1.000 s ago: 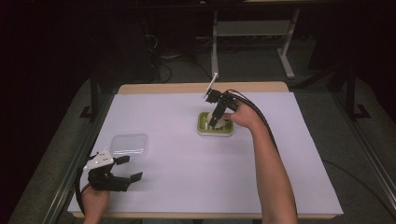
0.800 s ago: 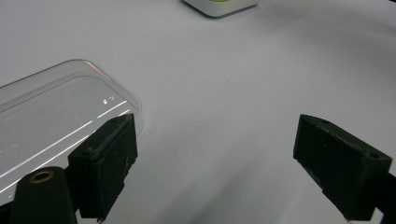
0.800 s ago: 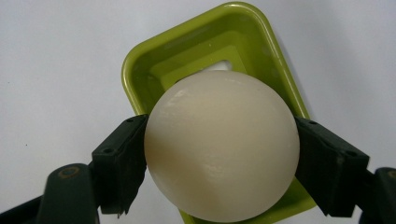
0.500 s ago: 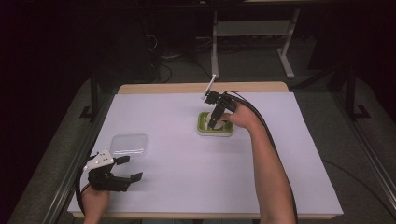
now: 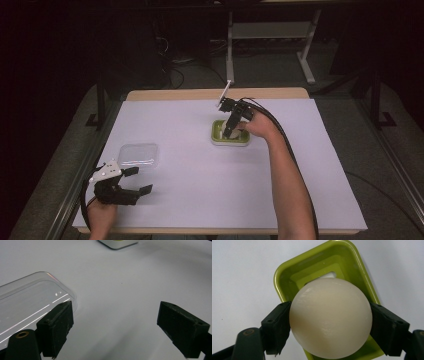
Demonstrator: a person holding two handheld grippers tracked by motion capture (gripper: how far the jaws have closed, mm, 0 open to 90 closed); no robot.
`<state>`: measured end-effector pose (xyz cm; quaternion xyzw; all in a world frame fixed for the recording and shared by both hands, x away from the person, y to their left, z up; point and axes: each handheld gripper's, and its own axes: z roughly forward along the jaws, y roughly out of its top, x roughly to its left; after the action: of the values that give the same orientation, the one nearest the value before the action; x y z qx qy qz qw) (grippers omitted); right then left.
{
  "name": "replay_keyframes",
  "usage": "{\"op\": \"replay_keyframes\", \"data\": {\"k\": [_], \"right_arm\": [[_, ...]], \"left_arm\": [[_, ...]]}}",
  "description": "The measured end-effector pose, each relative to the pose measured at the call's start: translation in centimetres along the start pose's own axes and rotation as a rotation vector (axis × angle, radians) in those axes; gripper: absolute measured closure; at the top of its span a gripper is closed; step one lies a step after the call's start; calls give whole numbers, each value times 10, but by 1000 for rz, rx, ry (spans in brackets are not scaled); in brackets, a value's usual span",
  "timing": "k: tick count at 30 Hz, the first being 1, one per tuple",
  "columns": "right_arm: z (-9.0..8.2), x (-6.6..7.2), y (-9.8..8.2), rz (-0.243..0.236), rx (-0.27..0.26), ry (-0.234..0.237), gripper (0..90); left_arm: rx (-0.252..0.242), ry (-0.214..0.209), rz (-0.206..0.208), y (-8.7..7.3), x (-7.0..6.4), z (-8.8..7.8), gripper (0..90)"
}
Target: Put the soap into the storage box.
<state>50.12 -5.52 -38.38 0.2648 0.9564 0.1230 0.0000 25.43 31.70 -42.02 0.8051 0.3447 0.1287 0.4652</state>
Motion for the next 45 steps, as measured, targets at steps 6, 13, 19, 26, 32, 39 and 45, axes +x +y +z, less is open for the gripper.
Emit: {"op": "replay_keyframes", "data": {"k": [6,13,19,26,32,39,45], "right_arm": [[2,1,1,8,5,4,223],[4,0,0,13,12,2,223],[5,0,1,15,18,0,223],[6,0,1,6,18,-11,223],[7,-1,1,21,24,-2,222],[8,-1,1,22,26,1,222],[8,-1,2,14,25,-3,222]], "left_arm": [[0,-1,0,0,0,0,130],[0,-1,1,0,0,0,130],[1,1,-1,0,0,0,130],[0,-1,1,0,0,0,130],[0,0,1,0,0,0,130],[0,0,1,0,0,0,130],[1,-1,3,0,0,0,130]]}}
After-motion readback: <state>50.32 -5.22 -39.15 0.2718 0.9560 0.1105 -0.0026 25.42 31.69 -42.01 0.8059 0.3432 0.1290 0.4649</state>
